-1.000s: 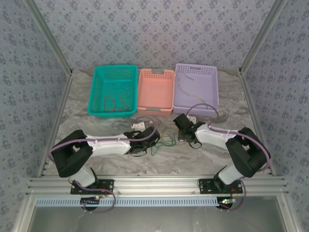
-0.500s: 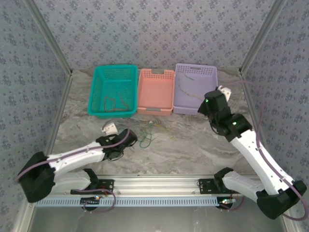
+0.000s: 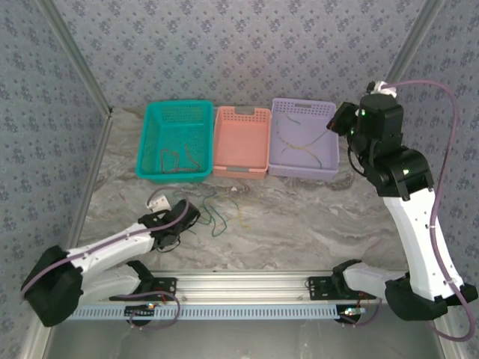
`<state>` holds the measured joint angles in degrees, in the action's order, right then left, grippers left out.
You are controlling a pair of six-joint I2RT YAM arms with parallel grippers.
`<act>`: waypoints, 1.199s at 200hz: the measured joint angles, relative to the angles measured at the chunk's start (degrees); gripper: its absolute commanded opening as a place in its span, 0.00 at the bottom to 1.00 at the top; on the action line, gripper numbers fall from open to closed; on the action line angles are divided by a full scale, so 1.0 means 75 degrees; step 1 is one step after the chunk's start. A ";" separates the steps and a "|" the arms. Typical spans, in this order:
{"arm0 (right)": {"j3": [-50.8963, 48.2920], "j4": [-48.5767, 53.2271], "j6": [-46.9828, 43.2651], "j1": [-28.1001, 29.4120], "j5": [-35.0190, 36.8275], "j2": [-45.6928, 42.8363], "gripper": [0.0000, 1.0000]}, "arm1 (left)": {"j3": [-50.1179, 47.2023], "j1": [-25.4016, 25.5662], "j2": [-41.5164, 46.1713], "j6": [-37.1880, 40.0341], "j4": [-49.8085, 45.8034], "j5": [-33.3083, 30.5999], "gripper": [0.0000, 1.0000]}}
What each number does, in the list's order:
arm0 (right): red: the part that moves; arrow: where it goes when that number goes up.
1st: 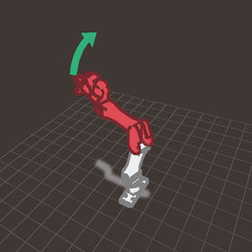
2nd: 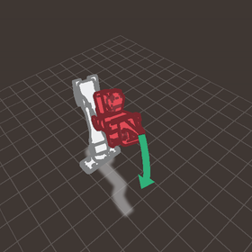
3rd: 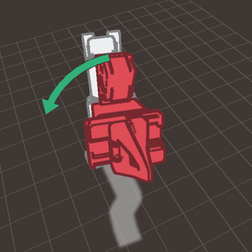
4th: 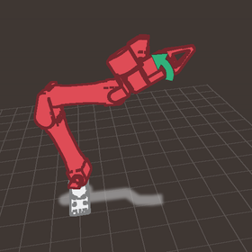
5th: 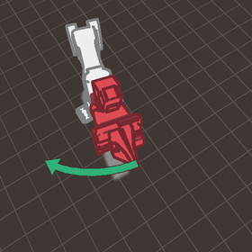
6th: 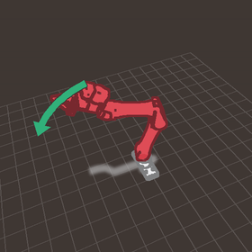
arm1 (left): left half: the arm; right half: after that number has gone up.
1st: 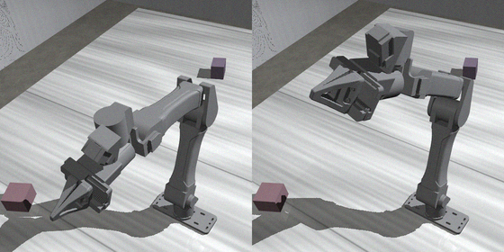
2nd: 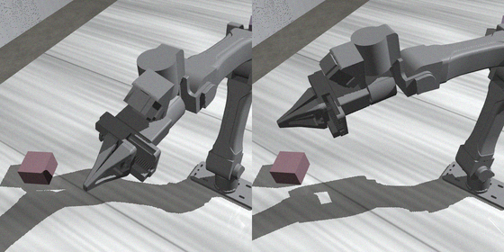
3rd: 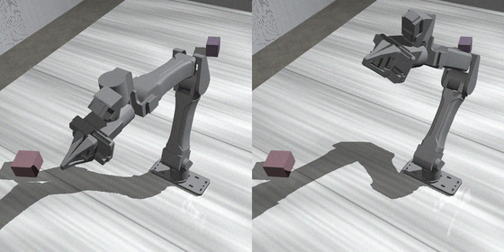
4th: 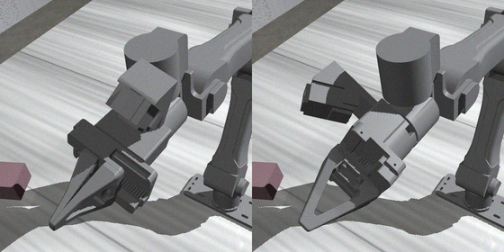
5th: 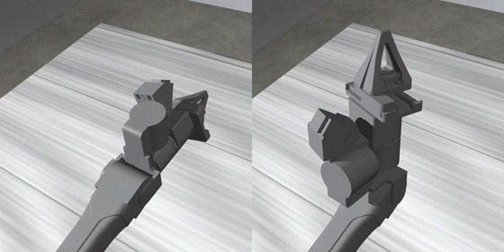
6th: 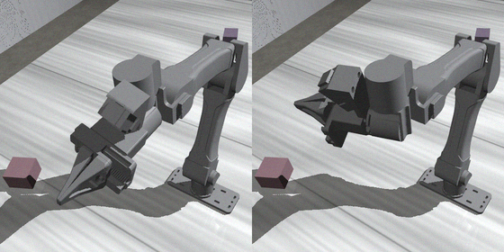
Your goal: Untangle the cables
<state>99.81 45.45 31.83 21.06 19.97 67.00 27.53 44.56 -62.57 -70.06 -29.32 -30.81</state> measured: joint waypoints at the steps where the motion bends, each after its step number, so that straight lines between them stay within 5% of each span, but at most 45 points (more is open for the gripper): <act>1: 0.0026 0.0000 -0.0003 0.0003 -0.0012 0.0006 0.00 | 0.0009 0.0000 -0.0050 -0.0003 0.0009 0.0009 0.00; 59: 0.1929 0.0038 -0.0090 -0.0143 -0.0388 0.0204 0.00 | 0.0463 0.0000 -0.1078 0.0224 0.0373 0.0102 0.00; 134: 0.3142 0.0070 -0.0102 -0.0277 -0.0807 0.0603 0.00 | 0.0513 -0.0015 -0.0775 0.0280 0.0277 -0.0015 0.00; 167: 0.1174 0.0108 0.0079 -0.0277 -0.1084 0.0166 0.00 | 0.0513 -0.0015 0.0023 0.0274 0.0090 -0.0017 0.00; 240: -0.6000 -0.0111 0.1413 0.0047 -0.1105 -0.1125 0.00 | 0.0513 -0.0099 0.1617 0.0245 -0.0099 -0.0041 0.00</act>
<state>54.81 44.62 42.44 21.41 11.68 58.57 31.38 43.81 -50.43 -68.23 -30.06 -31.11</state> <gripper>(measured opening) 0.059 0.043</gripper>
